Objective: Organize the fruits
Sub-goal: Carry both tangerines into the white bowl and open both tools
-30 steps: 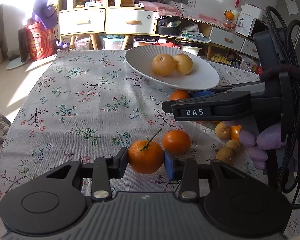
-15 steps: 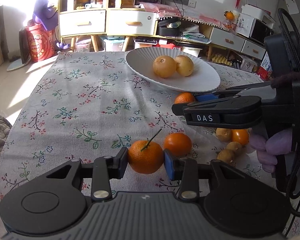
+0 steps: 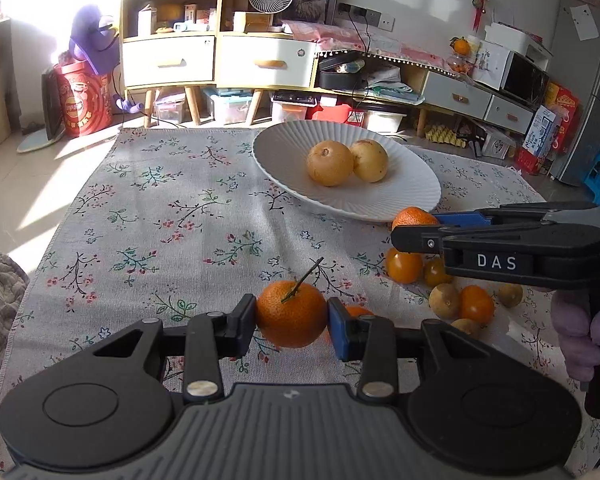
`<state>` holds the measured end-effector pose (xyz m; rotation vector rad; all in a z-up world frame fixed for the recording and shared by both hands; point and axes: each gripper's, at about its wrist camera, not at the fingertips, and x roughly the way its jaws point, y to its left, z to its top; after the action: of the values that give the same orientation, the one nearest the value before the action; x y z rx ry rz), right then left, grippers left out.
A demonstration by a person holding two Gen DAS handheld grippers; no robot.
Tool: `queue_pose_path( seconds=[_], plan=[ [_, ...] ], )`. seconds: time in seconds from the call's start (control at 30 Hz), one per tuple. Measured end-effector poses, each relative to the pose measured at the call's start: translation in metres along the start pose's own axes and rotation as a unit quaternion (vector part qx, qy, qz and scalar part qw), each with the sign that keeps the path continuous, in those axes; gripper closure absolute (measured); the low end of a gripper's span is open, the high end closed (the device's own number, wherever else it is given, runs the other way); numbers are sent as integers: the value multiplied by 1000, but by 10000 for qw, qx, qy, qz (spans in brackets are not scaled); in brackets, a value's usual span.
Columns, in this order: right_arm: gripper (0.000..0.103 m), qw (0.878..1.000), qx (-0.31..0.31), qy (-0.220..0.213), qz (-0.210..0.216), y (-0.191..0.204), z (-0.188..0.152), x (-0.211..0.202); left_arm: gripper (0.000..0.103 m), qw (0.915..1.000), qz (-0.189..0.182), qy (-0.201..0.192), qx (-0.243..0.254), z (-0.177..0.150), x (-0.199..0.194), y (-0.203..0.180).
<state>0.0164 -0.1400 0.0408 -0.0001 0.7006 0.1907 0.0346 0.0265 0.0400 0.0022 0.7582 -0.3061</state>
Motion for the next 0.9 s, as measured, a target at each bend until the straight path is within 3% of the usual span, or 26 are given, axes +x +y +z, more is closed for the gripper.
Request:
queue_pose_path(
  seconds=[0.37,0.57,0.9],
  plan=[
    [69,9991,175,-382,-54,-15,10,-10,73,9996,-55,-32,-288,27,14,-1],
    [69,9985,263,-459,-105,-27,17,-8,73,9991,47,-355,207,47,30,-10],
    [69,9994,1,-319,-90,-41,26,4,73,9936,-505,-230,986,66,62,-23]
  ],
)
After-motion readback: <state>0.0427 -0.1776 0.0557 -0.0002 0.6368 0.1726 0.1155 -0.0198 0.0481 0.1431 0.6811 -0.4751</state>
